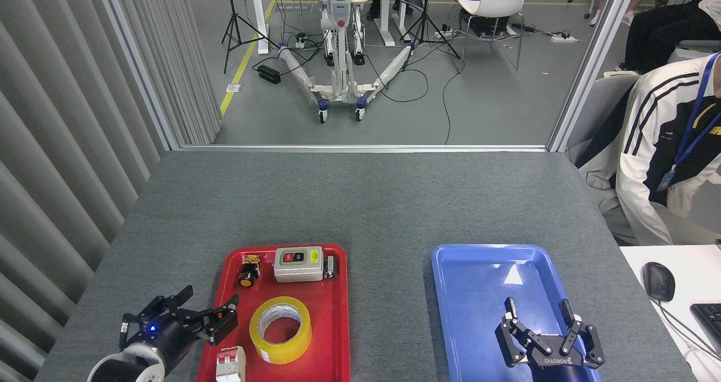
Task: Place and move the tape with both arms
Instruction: 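Move the left gripper to the yellow tape roll and grasp its rim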
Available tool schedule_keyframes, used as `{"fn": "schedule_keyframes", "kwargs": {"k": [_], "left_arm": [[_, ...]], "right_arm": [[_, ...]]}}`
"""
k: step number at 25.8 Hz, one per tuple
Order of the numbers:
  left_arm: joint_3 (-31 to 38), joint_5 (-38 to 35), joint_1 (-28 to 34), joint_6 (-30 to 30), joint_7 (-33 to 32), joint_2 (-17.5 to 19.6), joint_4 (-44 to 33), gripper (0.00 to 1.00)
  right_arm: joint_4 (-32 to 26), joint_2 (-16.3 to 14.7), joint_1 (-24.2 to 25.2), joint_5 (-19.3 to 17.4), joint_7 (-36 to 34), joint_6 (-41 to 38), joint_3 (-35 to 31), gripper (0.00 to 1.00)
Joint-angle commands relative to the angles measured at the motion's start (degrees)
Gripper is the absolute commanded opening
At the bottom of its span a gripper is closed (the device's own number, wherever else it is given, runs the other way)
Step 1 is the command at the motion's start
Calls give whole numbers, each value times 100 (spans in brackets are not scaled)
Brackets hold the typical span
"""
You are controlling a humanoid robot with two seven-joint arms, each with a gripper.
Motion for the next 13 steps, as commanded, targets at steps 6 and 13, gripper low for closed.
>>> {"fn": "schedule_keyframes", "kwargs": {"k": [6,13], "left_arm": [[-1003,1345,-794,76,-1339,403,379,100],[-2286,2013,-1558,340,-1348,825,898,100]], "right_arm": [[9,25,17,80,3,-47,-2,100],[17,33,17,124,3,-47,-2,100]]}}
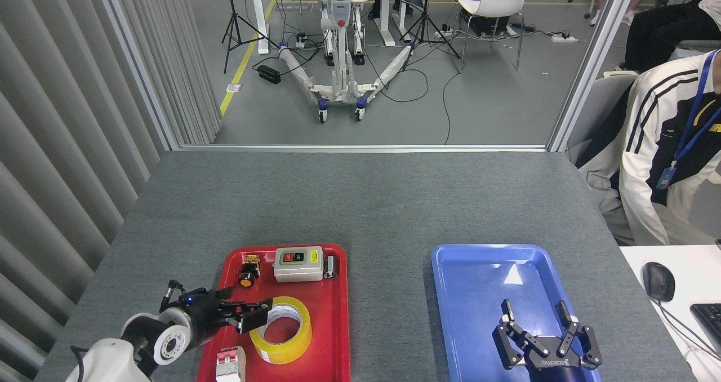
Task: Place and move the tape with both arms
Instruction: 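Move the left gripper to the yellow tape roll and grasp its rim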
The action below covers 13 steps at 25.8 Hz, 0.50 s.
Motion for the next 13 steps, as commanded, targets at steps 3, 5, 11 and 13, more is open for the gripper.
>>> {"fn": "schedule_keyframes", "kwargs": {"k": [3,5,11,13], "left_arm": [[-800,412,-482,64,-15,184,424,100],[-906,412,-499,64,-6,210,520,100],[-1372,412,-710,56,-24,351,802,100],[-1442,412,-780,38,-50,404,881,99]], "right_arm": [[9,1,0,18,15,1,-2,100],[9,1,0,36,15,1,7,100],[27,-8,0,115,24,1,7,100],[27,-8,0,124,24,1,7,100]]}}
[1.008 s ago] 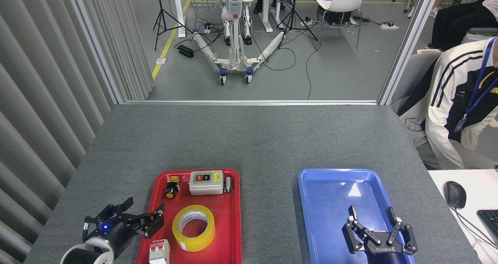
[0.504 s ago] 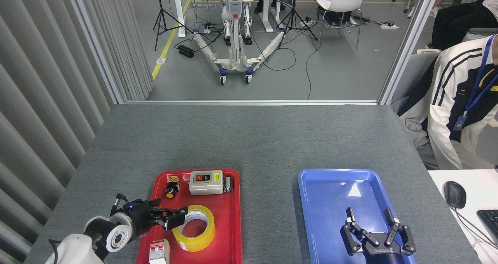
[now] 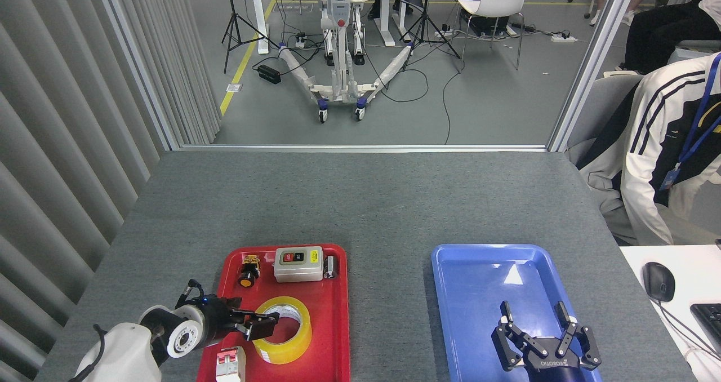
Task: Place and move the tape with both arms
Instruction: 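Move the left gripper to the yellow tape roll and grasp its rim, then lift the tape roll with the left gripper toward the blue tray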
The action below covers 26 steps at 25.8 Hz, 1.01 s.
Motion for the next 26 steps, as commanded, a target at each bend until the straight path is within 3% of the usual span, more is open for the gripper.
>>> {"fn": "schedule_keyframes", "kwargs": {"k": [1,11,20,26], "left_arm": [[-191,2,-147,-24,-46,87,158,98],[-349,-7,-306,-112,-494,122,264,81],[-560,-7,-455,-164,-731,104,439,43],[-578,-51,-534,-683,-784,95,413,20]], "right_arm": [[4,-5,-9,35,-7,3,0,100],[30,-14,-27,52,2,3,0,100],[39,3,-9,52,-7,12,0,100],[39,3,8,52,-7,12,0,100]]}}
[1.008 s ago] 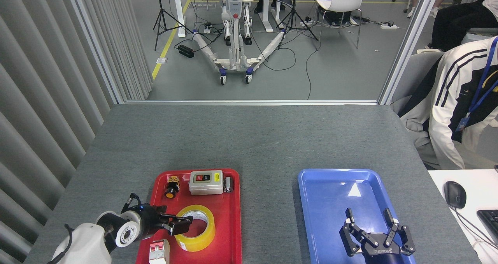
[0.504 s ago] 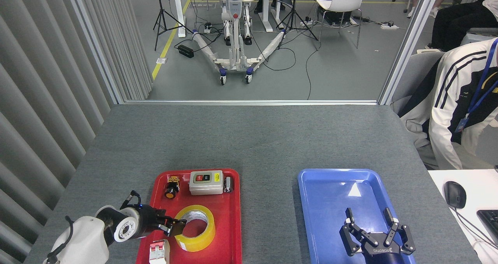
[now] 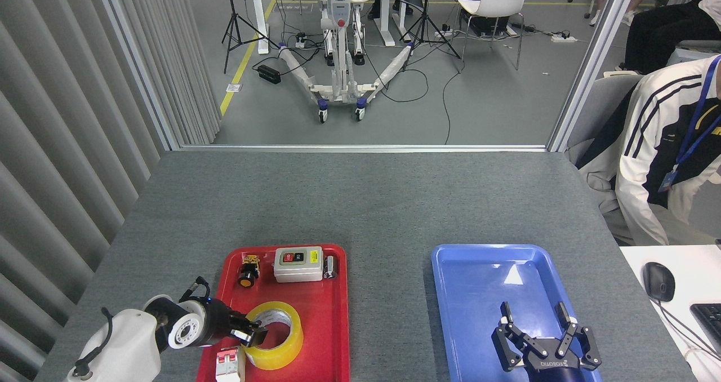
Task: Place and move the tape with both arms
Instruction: 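Lift the tape roll with the left gripper toward the blue tray, then grasp the tape roll with the right gripper beside the left gripper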
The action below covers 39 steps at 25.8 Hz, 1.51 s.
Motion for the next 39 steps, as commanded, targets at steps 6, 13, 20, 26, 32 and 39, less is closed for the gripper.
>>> {"fn": "schedule_keyframes", "kwargs": {"k": [6,13,20,26,32,39], "left_arm": [[50,-52,-359,-662,92,-78,-142,13],[1017,71,-157,-2157,1278,-772,-379,8],[1879,-52,582,-3159,1533,-1941,-239,6],[1624,-44,626,-3159,1665,-2213,-230,4],[1509,-35,626,-3159,1683,-2407,-221,3],[1536,53,617,-3159,1885,-2811,-28,0]], "right_arm": [[-6,-3,10,0,-35,-9,1,100],[-6,-12,10,0,-132,-80,1,100],[-59,-135,125,44,-677,-2487,-403,100],[-77,-196,212,-185,-695,-4439,-720,100],[-85,-117,327,-299,-668,-4439,-667,100],[-129,-12,344,-378,-668,-4439,-465,100]]}}
